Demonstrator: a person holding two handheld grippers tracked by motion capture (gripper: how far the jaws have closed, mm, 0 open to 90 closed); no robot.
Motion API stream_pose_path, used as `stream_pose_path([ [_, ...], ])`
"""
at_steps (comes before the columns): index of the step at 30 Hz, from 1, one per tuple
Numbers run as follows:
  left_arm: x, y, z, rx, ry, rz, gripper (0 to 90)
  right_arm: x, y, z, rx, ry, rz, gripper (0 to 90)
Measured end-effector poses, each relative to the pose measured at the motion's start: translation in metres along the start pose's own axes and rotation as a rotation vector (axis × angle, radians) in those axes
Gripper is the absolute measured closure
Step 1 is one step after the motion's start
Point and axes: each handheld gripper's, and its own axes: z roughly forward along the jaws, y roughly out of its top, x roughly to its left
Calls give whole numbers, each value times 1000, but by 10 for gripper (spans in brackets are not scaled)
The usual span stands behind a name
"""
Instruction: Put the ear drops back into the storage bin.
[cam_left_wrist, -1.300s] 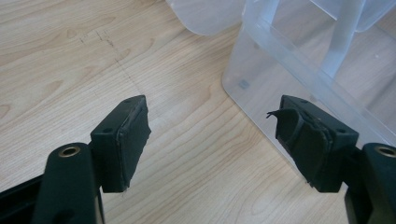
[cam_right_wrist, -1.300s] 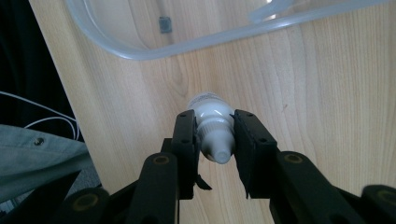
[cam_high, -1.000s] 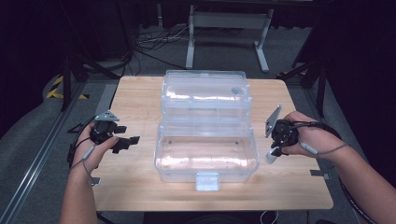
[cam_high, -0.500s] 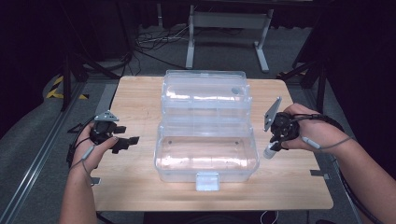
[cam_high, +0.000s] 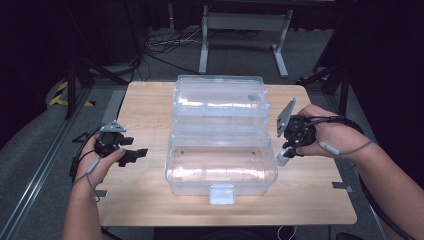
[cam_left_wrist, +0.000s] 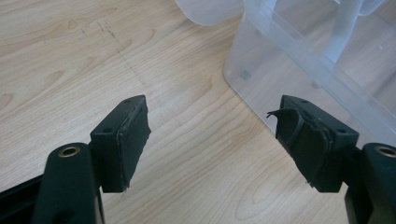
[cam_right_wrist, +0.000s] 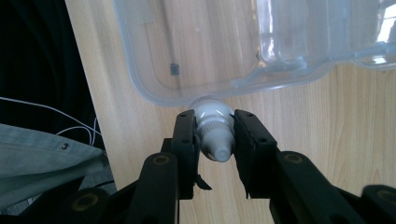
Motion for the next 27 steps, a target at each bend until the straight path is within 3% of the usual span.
stream_pose_path([
  [18,1,4,5,-27,-26,-23,237,6,27,10,-19,31,-48,712],
  [27,2,4,6,-6,-5,-10,243,7,38,26,-5,56,-65,712],
])
